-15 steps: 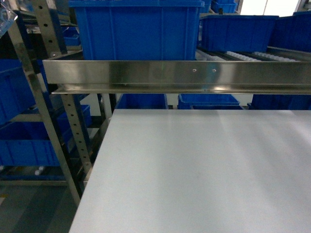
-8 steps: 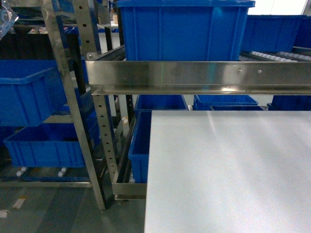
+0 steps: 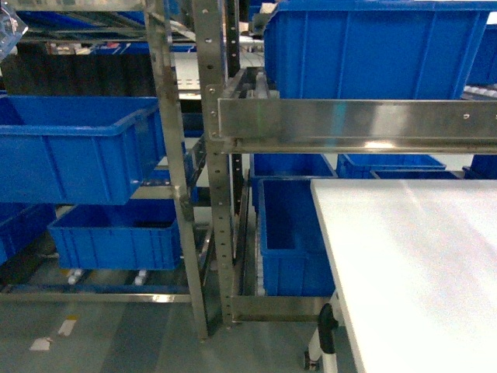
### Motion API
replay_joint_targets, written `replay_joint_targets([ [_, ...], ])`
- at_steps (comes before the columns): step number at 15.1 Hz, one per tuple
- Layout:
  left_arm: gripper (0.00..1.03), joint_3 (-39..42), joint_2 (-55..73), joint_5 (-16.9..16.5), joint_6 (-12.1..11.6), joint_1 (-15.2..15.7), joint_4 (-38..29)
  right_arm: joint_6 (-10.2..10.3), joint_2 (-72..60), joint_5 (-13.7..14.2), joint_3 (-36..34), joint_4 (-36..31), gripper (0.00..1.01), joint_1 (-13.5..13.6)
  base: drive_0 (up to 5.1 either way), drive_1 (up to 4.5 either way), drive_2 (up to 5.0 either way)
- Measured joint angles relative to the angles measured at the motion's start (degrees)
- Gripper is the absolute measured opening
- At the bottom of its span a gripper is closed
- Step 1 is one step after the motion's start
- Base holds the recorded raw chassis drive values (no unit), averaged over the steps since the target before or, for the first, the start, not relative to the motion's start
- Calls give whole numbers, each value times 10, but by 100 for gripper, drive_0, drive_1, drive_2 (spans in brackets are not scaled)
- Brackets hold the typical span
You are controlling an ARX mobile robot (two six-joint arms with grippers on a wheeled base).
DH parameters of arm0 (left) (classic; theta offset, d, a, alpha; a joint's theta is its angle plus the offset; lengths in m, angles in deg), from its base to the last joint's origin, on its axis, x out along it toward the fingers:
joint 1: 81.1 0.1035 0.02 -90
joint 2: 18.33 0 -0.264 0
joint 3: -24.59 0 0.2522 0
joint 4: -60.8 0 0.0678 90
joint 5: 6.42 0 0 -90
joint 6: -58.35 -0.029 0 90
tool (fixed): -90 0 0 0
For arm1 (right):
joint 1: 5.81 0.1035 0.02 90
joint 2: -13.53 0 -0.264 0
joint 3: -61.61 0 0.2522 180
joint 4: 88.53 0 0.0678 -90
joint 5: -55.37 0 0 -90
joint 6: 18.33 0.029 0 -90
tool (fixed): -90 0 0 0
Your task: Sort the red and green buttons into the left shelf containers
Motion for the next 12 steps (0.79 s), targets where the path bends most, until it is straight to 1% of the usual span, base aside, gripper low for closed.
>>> replay_joint_targets([
  [4, 24, 0, 0, 0, 0, 0, 0, 0, 0, 0, 0, -1, 31, 0, -496, 240, 240],
  [12, 24, 0, 0, 0, 0, 1, 0, 0, 0, 0, 0, 0, 31, 0, -480, 344, 156],
])
